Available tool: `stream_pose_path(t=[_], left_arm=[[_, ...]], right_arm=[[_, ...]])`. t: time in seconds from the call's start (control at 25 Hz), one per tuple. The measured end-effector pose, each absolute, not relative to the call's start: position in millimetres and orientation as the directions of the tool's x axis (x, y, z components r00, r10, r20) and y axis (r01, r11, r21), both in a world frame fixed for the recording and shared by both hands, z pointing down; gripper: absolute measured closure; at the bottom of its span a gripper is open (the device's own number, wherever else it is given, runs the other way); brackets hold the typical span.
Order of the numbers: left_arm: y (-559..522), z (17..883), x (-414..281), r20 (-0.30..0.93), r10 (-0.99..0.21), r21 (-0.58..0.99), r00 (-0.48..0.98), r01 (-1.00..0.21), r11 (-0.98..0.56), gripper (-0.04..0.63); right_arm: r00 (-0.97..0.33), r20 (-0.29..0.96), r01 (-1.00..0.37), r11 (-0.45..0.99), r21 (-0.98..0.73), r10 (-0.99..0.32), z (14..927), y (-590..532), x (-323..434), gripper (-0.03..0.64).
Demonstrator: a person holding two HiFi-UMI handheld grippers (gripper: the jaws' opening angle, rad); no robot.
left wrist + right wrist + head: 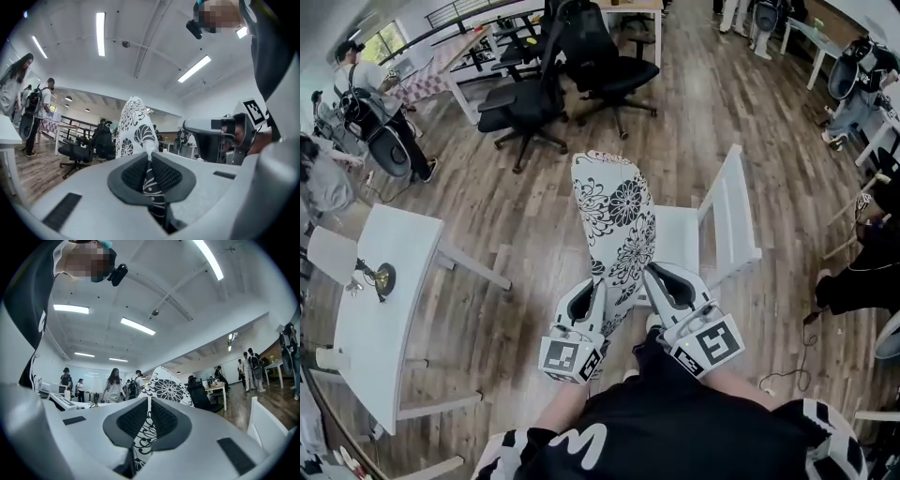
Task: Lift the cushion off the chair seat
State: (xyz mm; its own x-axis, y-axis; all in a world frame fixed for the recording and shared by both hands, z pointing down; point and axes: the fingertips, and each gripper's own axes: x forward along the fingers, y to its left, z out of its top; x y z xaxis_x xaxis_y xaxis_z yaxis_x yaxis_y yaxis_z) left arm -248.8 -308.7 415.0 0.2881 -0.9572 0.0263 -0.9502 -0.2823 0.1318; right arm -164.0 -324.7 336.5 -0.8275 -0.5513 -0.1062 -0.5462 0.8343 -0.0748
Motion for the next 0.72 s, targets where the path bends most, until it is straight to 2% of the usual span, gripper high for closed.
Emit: stream_pose_path(t=[0.72], left_arm=[[-261.9, 388.4, -231.8, -0.034, -0.936, 0.122, 0.35, -0.928, -0.351, 0.575]], right_arm=[[-0.812, -0.119, -0.57, 0.82, -0.054, -0.572, 332.2, -276.2, -155.1, 0.583]])
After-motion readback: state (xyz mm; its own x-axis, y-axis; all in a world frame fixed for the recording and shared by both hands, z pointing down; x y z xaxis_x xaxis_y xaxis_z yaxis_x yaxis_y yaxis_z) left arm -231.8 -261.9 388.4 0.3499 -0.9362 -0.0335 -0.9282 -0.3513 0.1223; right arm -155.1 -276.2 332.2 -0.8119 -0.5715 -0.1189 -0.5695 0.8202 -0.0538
